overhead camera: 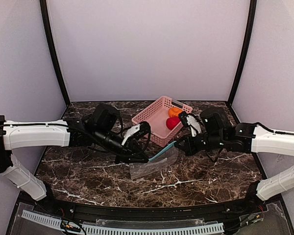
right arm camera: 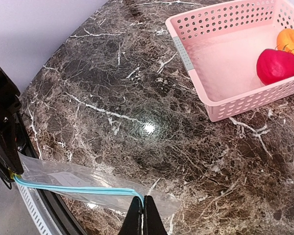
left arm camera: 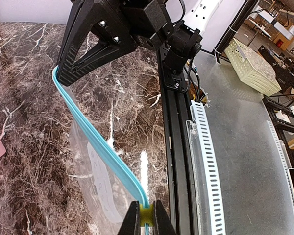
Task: Place the food in the zip-top bag and seal the zipper
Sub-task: Unzip the zipper of the food storage bag.
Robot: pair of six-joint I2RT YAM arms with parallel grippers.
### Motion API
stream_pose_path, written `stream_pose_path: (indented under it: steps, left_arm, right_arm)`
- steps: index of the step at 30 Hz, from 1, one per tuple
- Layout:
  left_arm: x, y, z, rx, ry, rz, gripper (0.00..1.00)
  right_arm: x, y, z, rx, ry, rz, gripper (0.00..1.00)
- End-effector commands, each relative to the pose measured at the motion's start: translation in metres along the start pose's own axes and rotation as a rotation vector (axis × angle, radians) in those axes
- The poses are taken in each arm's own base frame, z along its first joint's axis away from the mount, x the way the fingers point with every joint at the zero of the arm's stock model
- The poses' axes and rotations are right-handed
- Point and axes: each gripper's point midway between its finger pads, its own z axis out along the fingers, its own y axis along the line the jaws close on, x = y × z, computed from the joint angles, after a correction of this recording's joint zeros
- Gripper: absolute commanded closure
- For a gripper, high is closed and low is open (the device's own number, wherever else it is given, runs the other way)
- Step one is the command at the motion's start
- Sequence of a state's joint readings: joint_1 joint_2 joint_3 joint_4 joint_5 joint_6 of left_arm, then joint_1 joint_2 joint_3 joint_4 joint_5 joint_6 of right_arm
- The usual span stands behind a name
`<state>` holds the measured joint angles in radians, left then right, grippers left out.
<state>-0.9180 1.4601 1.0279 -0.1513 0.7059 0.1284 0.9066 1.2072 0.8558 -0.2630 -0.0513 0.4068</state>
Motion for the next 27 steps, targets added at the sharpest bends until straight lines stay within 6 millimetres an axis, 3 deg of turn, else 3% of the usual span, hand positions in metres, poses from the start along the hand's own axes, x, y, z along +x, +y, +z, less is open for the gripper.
stream_pose_path:
  steps: [1,27]
  left_arm:
    - [0.007,-0.017,-0.003,0.068,0.038,-0.020,0.99]
    - [0.009,-0.015,-0.005,0.053,0.045,-0.018,0.99]
  right_arm:
    - [-0.007,-0.032,-0.008,0.129,-0.044,0.041,1.00]
    - [-0.004,-0.054,-0.020,0.180,-0.046,0.094,1.00]
